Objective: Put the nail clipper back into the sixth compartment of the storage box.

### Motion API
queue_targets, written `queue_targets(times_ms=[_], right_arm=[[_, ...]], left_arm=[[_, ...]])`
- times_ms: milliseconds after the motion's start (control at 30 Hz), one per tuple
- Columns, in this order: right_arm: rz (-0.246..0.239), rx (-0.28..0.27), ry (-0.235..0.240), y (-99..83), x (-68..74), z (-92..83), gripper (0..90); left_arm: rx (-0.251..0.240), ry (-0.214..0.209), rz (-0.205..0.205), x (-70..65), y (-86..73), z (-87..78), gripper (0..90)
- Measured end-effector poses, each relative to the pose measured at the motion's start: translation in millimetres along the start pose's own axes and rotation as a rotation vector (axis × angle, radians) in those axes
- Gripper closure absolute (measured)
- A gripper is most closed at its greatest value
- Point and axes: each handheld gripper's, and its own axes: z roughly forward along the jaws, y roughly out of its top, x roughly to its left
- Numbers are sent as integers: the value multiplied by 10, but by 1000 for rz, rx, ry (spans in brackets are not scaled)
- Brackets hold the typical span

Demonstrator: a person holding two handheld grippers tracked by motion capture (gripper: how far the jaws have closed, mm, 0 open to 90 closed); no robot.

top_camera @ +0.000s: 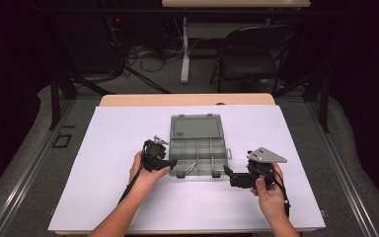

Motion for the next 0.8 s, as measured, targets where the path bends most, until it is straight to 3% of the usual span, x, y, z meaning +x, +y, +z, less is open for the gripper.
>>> queue_targets(times_ms=[433, 800], right_arm=[[2, 2, 4, -5, -1, 7, 30], [2, 2, 4, -12, -2, 19, 29]], left_arm=[[12, 10, -3, -46, -24, 70, 600], [31, 42, 8, -79, -38, 124, 618]])
